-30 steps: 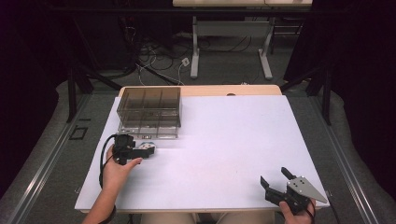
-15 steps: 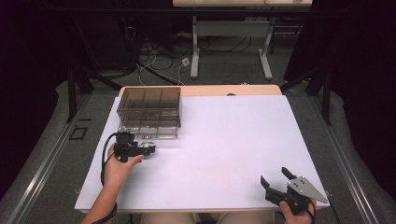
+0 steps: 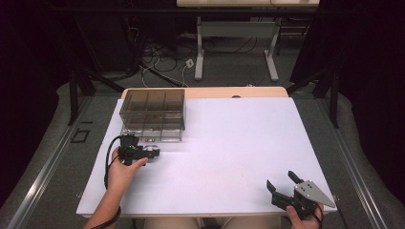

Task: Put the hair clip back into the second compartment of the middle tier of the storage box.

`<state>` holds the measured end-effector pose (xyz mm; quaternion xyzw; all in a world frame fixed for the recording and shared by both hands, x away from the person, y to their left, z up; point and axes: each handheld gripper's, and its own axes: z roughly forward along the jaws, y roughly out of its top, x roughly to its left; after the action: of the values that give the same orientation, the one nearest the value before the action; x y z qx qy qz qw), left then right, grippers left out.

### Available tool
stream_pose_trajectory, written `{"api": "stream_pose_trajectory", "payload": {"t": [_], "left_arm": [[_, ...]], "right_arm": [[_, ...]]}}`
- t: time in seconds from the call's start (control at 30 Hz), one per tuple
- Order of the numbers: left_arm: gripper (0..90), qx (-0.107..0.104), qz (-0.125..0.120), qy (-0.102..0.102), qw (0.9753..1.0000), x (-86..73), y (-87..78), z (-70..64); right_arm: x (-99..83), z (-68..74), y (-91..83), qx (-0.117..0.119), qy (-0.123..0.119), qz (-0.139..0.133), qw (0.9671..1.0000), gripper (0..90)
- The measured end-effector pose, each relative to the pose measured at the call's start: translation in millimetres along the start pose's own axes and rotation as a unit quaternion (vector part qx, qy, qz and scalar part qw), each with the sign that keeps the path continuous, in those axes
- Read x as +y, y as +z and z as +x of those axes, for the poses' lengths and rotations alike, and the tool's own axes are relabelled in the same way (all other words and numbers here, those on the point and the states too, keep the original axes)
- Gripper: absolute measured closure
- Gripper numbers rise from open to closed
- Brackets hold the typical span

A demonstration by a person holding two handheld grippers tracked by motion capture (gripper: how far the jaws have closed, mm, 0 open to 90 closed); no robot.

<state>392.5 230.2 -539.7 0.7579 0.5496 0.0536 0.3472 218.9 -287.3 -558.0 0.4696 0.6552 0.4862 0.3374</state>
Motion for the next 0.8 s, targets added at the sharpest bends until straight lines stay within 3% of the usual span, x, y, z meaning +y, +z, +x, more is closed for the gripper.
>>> {"api": "stream_pose_trajectory", "payload": {"t": [0.8], "left_arm": [[34.7, 0.012, 0.011, -0.007, 0.9998, -2.8, 1.1, 3.5]], "right_arm": [[-0.1, -0.3, -0.2, 0.001, -0.002, 0.002, 1.0, 15.1]]}}
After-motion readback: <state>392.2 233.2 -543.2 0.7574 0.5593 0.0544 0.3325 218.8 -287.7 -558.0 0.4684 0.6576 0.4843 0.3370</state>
